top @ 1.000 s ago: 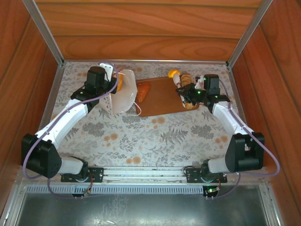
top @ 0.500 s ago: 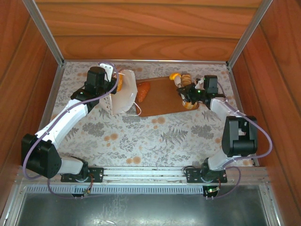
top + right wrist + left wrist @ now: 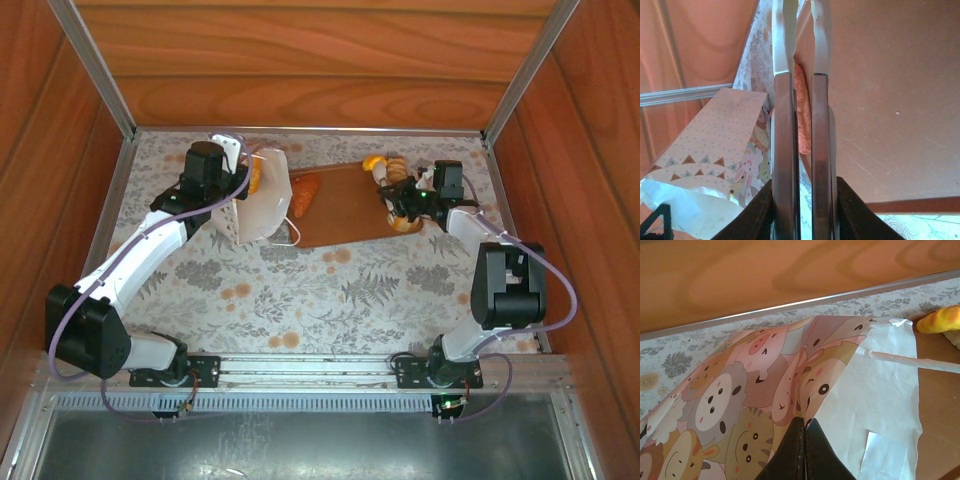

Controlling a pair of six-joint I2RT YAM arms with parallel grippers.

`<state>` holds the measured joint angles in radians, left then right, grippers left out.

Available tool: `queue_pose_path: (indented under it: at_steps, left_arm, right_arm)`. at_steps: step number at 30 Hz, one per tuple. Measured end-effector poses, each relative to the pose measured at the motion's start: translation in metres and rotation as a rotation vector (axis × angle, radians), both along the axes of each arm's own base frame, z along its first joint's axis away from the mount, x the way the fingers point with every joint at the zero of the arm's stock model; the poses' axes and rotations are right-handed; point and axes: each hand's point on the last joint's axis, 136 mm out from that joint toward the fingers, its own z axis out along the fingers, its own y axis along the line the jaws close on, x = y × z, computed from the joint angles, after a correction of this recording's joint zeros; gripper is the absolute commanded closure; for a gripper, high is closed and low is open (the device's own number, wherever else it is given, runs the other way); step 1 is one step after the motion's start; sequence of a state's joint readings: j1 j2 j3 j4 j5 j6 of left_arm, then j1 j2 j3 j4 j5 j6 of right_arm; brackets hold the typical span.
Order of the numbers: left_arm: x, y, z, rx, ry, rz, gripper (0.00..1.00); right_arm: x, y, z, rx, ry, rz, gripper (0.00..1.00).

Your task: Take the fake bread out of the paper bag

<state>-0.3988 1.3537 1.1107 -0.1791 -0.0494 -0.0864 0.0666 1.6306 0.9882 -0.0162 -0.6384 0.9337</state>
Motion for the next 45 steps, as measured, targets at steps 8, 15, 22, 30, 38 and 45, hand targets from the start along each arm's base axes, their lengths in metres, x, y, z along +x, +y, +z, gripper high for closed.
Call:
queue_pose_path:
  at_steps: [8, 15, 22, 30, 38, 45]
  left_arm:
    - [0.000, 0.000, 0.000, 0.000, 0.000, -0.002, 1.00]
    - [0.000, 0.000, 0.000, 0.002, 0.000, -0.004, 1.00]
    - [0.000, -0.001, -0.001, 0.002, 0.001, -0.006, 1.00]
    - [0.000, -0.001, -0.001, 0.001, 0.002, -0.008, 1.00]
    - [0.000, -0.003, -0.002, -0.001, 0.006, -0.014, 1.00]
    - [0.000, -0.004, -0.003, -0.004, 0.010, -0.020, 1.00]
  right_arm:
    - [0.000, -0.004, -0.010, -0.014, 0.018, -0.020, 0.71]
    - [0.001, -0.005, -0.014, -0.012, 0.023, -0.028, 0.67]
    - [-0.005, -0.005, -0.024, -0.008, 0.054, -0.036, 0.64]
    - [-0.014, -0.006, -0.036, -0.002, 0.102, -0.047, 0.60]
    - [-0.018, -0.005, -0.037, 0.015, 0.113, -0.055, 0.58]
    - [-0.019, 0.000, -0.035, 0.041, 0.115, -0.050, 0.58]
